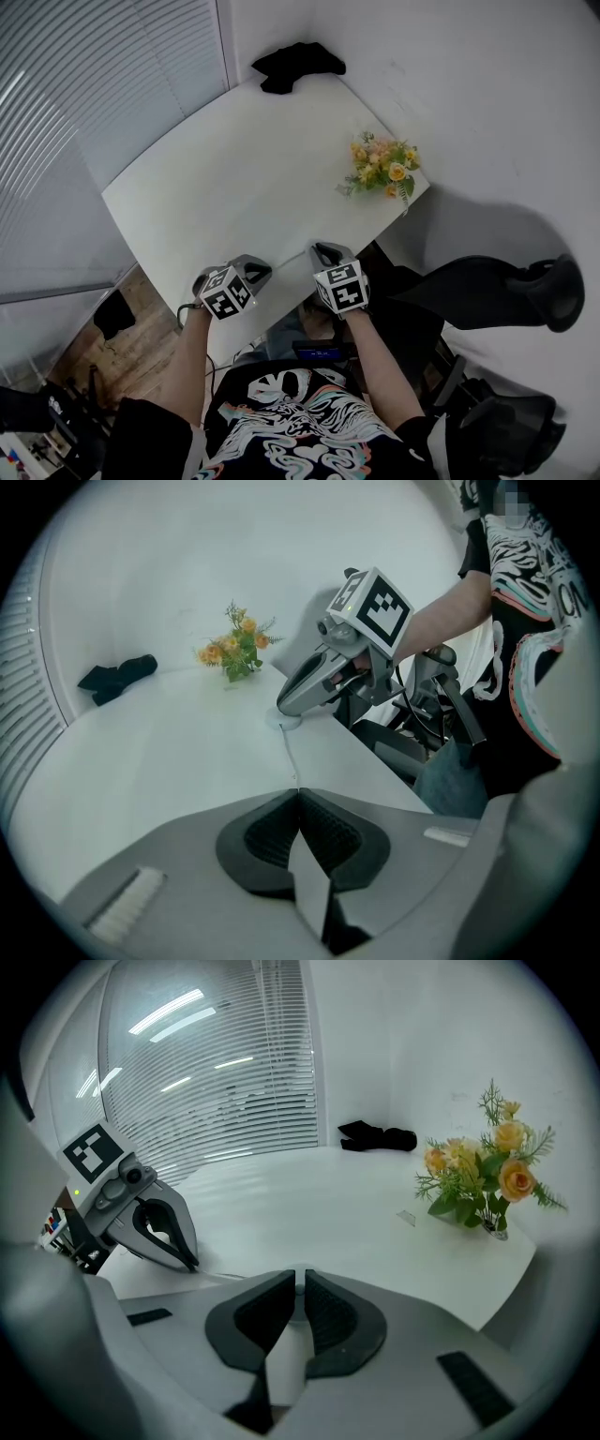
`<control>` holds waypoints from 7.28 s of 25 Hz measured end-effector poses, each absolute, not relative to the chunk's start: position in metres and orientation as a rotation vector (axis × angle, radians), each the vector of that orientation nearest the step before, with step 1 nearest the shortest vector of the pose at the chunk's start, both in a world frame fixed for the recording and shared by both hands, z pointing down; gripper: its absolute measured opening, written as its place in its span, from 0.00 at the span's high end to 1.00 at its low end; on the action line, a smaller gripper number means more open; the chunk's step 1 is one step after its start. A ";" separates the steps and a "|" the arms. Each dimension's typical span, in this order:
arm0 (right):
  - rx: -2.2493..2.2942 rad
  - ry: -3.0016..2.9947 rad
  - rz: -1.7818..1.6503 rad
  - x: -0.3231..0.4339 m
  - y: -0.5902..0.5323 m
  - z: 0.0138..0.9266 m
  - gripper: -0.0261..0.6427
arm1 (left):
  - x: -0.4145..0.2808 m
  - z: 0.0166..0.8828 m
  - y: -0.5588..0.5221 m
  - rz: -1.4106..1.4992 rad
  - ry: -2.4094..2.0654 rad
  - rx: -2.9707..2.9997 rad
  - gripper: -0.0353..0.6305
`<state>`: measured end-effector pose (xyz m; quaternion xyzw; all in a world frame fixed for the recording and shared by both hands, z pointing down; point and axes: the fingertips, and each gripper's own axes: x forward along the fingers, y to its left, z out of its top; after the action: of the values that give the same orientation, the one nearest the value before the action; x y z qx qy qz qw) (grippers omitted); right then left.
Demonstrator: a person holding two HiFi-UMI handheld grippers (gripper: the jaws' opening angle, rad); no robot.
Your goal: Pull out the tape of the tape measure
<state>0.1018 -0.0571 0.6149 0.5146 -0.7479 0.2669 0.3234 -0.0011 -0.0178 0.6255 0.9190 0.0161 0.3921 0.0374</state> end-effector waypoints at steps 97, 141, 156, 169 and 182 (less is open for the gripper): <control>1.252 -1.960 0.690 0.098 -0.054 0.618 0.91 | -0.110 0.629 -0.030 0.968 -0.893 2.356 0.94; 1.261 -1.958 0.679 0.096 -0.052 0.618 0.91 | -0.206 0.633 -0.034 0.956 -1.140 2.226 0.94; 1.265 -1.966 0.689 0.096 -0.053 0.618 0.91 | -0.250 0.633 -0.038 0.969 -1.263 2.143 0.94; 1.272 -1.968 0.694 0.097 -0.052 0.618 0.91 | -0.274 0.634 -0.038 0.949 -1.354 2.080 0.94; 1.279 -1.968 0.699 0.098 -0.052 0.618 0.91 | -0.313 0.634 -0.035 0.925 -1.451 1.984 0.94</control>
<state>0.0976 -0.0522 0.6182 0.4912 -0.7559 0.2684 0.3396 -0.3130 -0.0351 0.6345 0.7304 -0.5342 0.3407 0.2550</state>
